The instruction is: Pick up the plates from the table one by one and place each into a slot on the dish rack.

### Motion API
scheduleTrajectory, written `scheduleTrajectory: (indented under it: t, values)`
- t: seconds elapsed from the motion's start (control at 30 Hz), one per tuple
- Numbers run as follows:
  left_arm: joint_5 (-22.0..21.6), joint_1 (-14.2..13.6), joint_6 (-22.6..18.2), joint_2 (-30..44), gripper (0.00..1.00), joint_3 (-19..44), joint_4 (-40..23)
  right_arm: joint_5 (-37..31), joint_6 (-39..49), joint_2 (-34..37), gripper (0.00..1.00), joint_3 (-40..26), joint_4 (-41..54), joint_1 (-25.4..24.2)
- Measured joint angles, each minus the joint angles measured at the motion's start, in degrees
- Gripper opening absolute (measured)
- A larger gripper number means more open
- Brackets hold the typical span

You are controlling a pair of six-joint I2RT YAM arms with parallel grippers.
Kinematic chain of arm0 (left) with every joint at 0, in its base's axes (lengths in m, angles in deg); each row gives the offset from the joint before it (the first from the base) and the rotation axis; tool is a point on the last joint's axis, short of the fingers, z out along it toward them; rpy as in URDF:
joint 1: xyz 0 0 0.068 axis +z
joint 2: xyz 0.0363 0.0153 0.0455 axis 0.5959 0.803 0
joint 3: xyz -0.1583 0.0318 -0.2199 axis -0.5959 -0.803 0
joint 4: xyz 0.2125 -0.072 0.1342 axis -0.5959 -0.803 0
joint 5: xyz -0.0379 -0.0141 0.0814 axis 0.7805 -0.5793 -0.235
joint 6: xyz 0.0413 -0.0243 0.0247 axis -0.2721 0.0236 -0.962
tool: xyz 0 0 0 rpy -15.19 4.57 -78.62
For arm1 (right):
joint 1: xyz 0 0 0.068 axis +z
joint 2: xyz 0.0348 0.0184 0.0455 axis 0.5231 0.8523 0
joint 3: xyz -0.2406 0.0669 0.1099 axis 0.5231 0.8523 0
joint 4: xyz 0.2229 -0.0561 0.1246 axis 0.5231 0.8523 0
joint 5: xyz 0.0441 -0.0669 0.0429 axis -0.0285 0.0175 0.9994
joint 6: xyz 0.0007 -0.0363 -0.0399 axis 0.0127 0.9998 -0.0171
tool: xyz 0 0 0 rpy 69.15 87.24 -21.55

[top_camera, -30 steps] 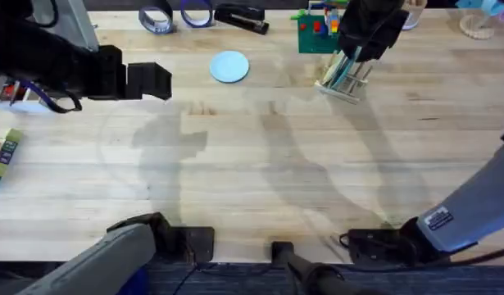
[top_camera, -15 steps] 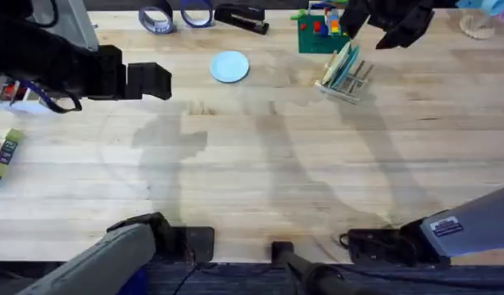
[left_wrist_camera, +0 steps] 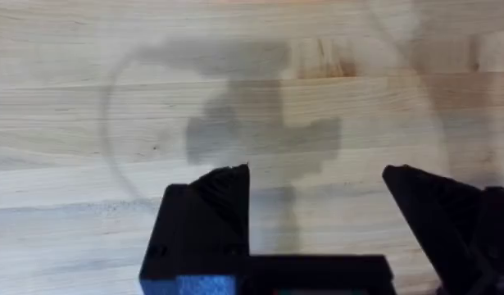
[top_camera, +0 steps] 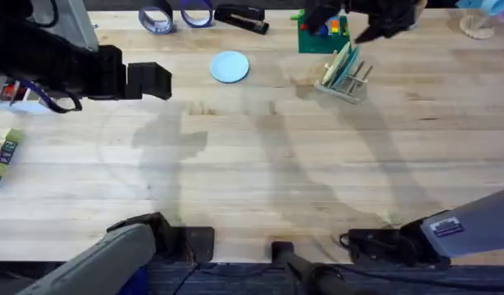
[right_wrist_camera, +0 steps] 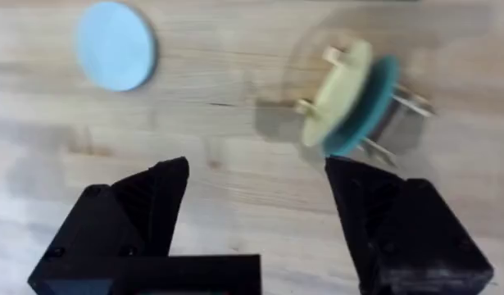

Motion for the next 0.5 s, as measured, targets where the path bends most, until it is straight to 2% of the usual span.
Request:
scheduleTrajectory:
  t: [0.1, 0.33, 0.37, 0.4, 0.5]
  values:
    - [2.04, 0.0, 0.0, 0.0, 0.994, 0.0, 0.14, 5.93, 3.81, 0.0, 0.995, 0.0, -3.06, 0.0]
    - [13.72, 0.0, 0.14, 0.0, 0.991, 0.0, 3.45, 15.1, 8.57, 0.0, 0.995, 0.0, -8.94, 0.0]
    - [15.66, 0.0, 0.4, 0.0, 0.904, 0.0, 4.04, 15.62, 8.83, 0.0, 0.995, 0.0, -9.2, 0.0]
    - [17.09, 0.0, 0.41, 0.0, 0.777, 0.0, 4.48, 16.08, 9.02, 0.0, 0.995, 0.0, -9.37, 0.0]
    - [21.12, 0.0, 0.93, 0.0, 0.299, 0.0, 6.52, 16.98, 9.43, 0.0, 0.993, 0.0, -9.46, 0.0]
